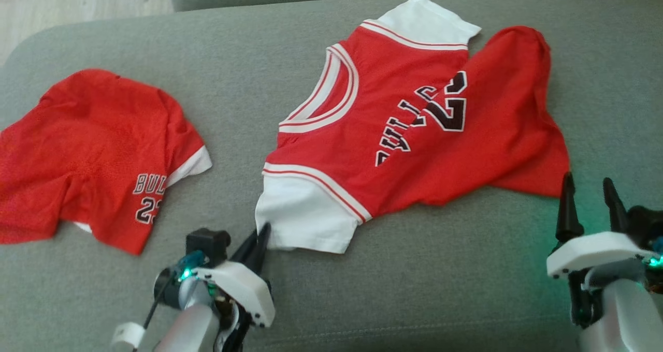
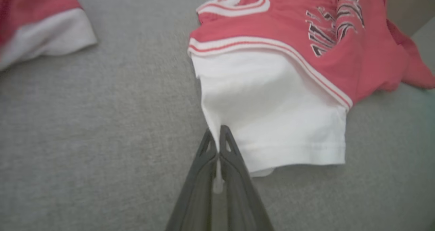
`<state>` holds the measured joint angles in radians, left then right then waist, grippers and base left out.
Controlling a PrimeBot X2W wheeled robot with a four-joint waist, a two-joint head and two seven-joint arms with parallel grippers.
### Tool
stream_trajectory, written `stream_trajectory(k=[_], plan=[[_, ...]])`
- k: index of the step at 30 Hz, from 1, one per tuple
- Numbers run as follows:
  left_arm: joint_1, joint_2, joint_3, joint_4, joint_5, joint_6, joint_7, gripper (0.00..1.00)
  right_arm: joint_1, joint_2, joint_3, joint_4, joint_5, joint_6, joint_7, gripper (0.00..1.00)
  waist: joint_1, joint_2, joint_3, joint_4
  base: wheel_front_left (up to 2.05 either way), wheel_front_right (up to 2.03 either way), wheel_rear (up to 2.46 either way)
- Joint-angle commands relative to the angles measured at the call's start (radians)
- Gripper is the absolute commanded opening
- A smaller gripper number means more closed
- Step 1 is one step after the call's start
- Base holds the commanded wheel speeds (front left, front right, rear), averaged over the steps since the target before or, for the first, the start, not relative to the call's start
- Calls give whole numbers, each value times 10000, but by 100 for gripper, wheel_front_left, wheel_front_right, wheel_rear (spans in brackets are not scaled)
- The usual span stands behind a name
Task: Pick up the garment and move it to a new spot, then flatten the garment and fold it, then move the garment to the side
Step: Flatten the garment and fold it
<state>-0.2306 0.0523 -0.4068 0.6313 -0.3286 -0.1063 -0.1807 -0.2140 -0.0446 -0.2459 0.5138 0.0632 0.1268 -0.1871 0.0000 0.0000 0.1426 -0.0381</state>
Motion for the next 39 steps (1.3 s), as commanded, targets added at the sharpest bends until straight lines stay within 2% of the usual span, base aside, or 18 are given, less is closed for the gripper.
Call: stream_trajectory(k=[1,5,12,24,25,26,27,30,33,35,36,39], plan=[[-438,125,361,-427,-52,-7,-217,0,-394,-57,160,-147,85,39,43,100,0,0,36,80,0,0,0],[-527,117,666,-1190,-114,65,-691,0,-778,-57,-225,694,450,39,403,100,0,0,93,337,0,0,0],[-330,84,739,-2705,71,-49,-805,0,-1412,-57,-942,2177,351,39,475,100,0,0,169,689,0,0,0],[-8,27,864,-3357,265,-127,-809,0,-2388,-57,-1298,4416,-15,39,158,100,0,0,246,739,0,0,0],[-3,25,926,-3394,284,-123,-809,0,-2454,-57,-1294,4565,-35,39,111,61,0,0,236,724,0,0,0],[7,23,989,-3430,301,-115,-809,0,-2516,-57,-1283,4705,-48,39,56,11,0,0,219,704,0,0,0],[18,20,1054,-3466,322,-101,-809,0,-2577,-57,-1249,4819,-49,39,-22,0,0,0,192,678,0,0,0],[79,11,1277,-3605,340,-56,-809,0,-2778,-57,-949,4996,126,39,-311,0,0,0,58,568,0,0,0],[146,1,1585,-3823,206,-34,-810,0,-2937,-57,-102,4867,636,39,-523,0,0,0,-121,444,0,0,0],[180,-6,1827,-3985,14,-42,-810,0,-2913,-57,802,4492,1111,39,-599,0,0,0,-275,350,0,0,0],[180,-6,1827,-3985,14,-42,-810,0,-2913,-57,802,4492,1111,39,-599,0,0,0,-275,350,0,0,0],[251,-9,2180,-4220,-52,-61,-810,0,-2658,-57,1730,3593,1932,39,-648,0,0,0,-608,184,0,0,0]])
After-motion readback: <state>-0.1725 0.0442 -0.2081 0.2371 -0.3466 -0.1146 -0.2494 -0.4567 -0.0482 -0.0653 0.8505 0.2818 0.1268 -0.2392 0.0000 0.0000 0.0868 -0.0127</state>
